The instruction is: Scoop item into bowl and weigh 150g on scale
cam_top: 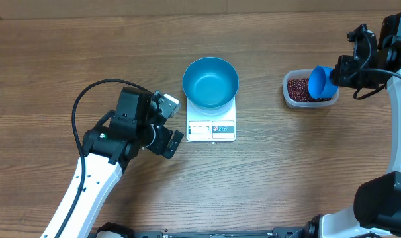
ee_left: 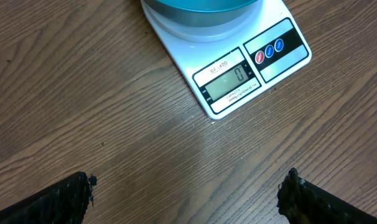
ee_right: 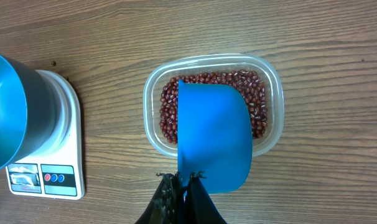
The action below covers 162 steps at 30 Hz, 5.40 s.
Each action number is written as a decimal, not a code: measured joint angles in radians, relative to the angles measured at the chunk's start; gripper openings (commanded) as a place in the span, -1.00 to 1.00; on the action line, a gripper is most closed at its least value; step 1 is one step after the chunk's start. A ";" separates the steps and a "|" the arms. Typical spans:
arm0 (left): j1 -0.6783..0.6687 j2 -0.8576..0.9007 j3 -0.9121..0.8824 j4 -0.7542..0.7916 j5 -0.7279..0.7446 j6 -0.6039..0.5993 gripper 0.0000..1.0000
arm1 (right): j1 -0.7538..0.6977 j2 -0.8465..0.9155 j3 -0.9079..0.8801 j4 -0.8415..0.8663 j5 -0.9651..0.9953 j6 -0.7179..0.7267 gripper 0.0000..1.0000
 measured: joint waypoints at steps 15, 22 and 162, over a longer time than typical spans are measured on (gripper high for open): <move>0.000 0.000 0.000 -0.006 0.085 0.143 0.99 | 0.000 0.000 0.000 0.000 0.000 0.000 -0.93; 0.000 0.000 0.000 0.008 0.103 0.187 0.99 | 0.000 0.000 0.000 0.000 0.000 0.000 -0.93; 0.000 0.000 0.000 0.045 0.110 0.183 0.99 | -0.176 0.225 -0.062 0.029 -0.421 0.062 -0.93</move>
